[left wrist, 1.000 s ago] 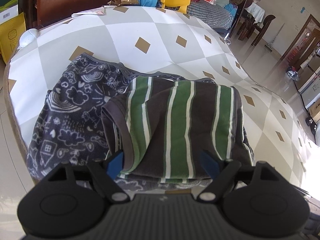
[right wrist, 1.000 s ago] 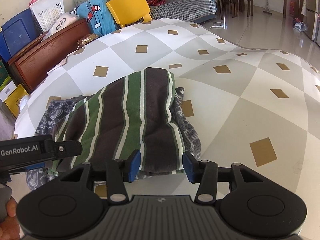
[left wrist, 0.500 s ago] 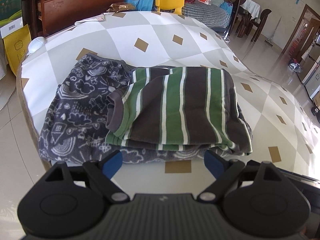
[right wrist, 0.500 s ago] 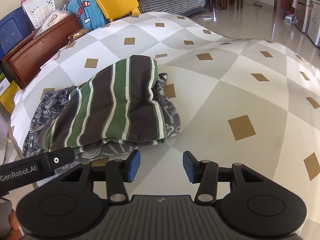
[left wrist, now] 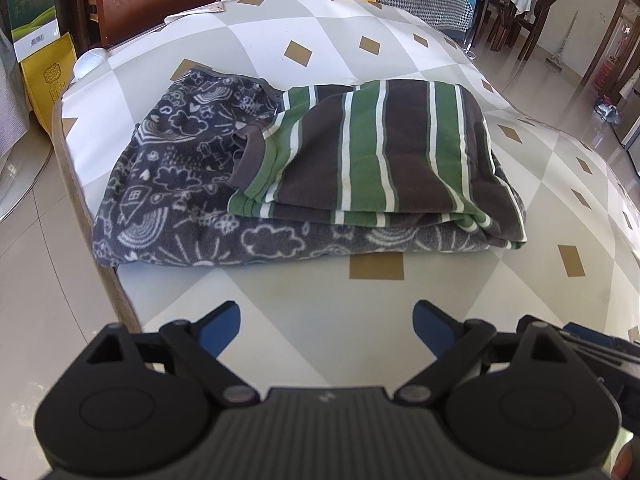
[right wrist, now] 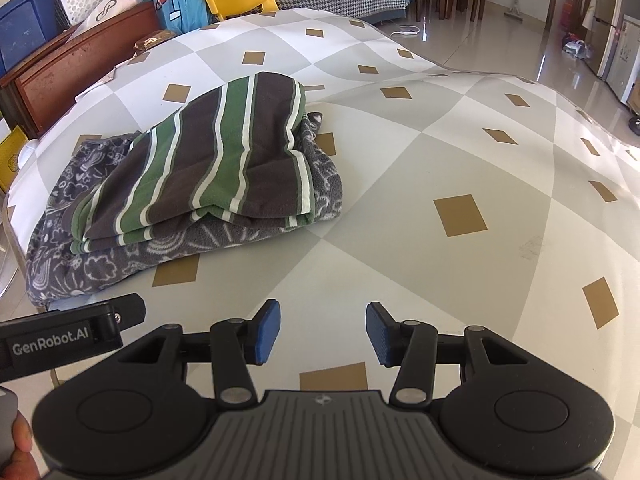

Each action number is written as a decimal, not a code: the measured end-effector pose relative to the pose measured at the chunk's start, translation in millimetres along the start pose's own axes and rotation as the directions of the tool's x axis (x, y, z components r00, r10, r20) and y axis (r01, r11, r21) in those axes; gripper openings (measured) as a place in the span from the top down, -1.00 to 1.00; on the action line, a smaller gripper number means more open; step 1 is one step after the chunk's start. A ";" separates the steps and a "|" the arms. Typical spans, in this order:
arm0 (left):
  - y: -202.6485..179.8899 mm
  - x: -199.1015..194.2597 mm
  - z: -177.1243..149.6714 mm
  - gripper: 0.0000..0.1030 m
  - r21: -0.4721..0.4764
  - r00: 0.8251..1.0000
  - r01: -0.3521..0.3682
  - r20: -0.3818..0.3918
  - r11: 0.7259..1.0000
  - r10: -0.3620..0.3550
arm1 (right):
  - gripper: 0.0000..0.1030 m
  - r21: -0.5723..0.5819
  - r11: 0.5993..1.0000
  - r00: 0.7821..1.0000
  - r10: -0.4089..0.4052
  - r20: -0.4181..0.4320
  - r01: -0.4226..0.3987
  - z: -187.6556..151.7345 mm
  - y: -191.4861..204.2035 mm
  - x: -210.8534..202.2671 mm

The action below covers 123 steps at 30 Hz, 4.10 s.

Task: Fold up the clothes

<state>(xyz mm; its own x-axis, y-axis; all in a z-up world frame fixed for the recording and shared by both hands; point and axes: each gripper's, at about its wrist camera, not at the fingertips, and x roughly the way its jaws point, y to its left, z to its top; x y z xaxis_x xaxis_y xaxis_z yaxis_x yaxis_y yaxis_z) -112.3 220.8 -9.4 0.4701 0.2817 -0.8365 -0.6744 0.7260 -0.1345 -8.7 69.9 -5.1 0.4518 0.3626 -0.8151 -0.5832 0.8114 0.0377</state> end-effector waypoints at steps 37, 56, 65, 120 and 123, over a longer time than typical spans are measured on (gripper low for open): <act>-10.4 -17.4 -47.8 -0.99 0.031 0.997 -0.060 -0.051 0.998 0.062 | 0.08 0.000 1.000 0.996 0.019 -0.090 -0.019 -48.8 -9.5 -21.1; -35.6 -22.1 -60.1 -0.99 0.101 0.995 -0.078 -0.047 0.992 0.083 | 0.08 0.024 1.000 0.996 0.010 -0.084 -0.008 -57.0 -28.0 -32.5; -55.5 -22.1 -65.4 -0.99 0.143 0.996 -0.067 -0.048 0.987 0.075 | 0.08 0.054 0.998 0.996 -0.004 -0.084 0.008 -61.7 -45.7 -38.4; -223.6 -27.0 -130.4 -0.99 0.476 0.994 0.087 -0.104 0.875 -0.042 | 0.07 0.228 0.953 0.977 -0.176 -0.118 0.199 -106.7 -198.1 -85.7; -238.0 -28.1 -135.2 -1.00 0.499 0.991 0.109 -0.122 0.860 -0.055 | 0.07 0.190 0.960 0.975 -0.184 -0.122 0.205 -110.2 -209.6 -90.2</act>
<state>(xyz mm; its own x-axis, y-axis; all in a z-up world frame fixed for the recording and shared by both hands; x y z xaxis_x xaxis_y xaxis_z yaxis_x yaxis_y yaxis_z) -42.0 -44.7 -25.7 0.4332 0.1628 -0.8865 -0.2448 0.9678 0.0581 -1.6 -183.4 -3.2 0.4657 0.1483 -0.8724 -0.3393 0.9404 -0.0213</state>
